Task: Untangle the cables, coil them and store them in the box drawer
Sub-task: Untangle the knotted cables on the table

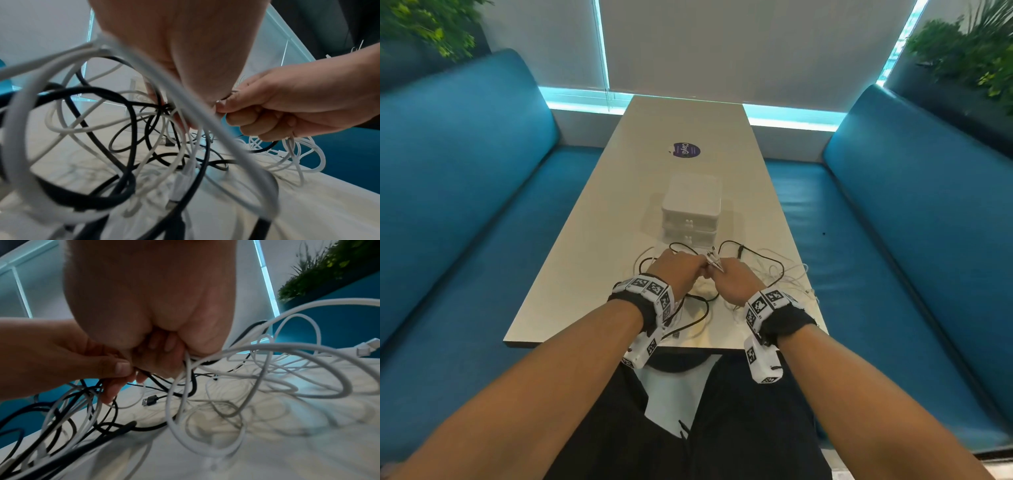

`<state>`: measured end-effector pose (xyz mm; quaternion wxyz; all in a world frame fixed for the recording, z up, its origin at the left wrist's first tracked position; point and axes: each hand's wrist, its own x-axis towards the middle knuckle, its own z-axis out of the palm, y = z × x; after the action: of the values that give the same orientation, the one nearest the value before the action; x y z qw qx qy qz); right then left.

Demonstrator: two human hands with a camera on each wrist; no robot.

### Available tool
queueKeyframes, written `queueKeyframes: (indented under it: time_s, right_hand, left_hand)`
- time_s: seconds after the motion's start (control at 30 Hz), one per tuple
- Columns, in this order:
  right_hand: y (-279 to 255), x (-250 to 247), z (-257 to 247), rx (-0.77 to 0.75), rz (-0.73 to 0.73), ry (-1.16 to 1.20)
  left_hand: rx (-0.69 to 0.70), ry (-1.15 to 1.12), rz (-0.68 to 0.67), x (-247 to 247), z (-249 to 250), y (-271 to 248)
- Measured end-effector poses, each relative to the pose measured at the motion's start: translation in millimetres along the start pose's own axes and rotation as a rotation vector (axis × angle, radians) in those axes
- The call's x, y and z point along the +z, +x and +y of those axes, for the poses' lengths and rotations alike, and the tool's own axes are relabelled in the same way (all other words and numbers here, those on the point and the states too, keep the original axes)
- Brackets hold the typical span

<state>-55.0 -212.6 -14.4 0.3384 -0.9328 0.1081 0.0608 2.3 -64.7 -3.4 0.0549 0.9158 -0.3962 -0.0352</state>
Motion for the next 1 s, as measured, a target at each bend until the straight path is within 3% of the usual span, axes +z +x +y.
queueKeyframes:
  time_s: [0.23, 0.37, 0.63, 0.87, 1.0]
  right_hand:
    - [-5.5, -9.9, 17.0, -0.056, 0.068, -0.314]
    - [-4.8, -21.9, 34.2, 0.016, 0.099, -0.437]
    - [0.4, -17.7, 7.9, -0.017, 0.295, -0.199]
    - [0.4, -2.5, 2.6, 0.007, -0.018, -0.061]
    - [-1.0, -5.4, 10.0, 0.031, -0.021, -0.059]
  left_hand:
    - [-0.053, 0.11, -0.087, -6.4, -10.9, 5.1]
    - [-0.071, 0.23, -0.117, -21.5, -18.9, 3.1]
    - [0.04, 0.294, -0.125, -4.2, 2.3, 8.2]
    - [-0.015, 0.241, -0.081, 1.9, 7.1, 5.4]
    - [-0.057, 0.259, -0.19, -5.0, 0.0, 5.8]
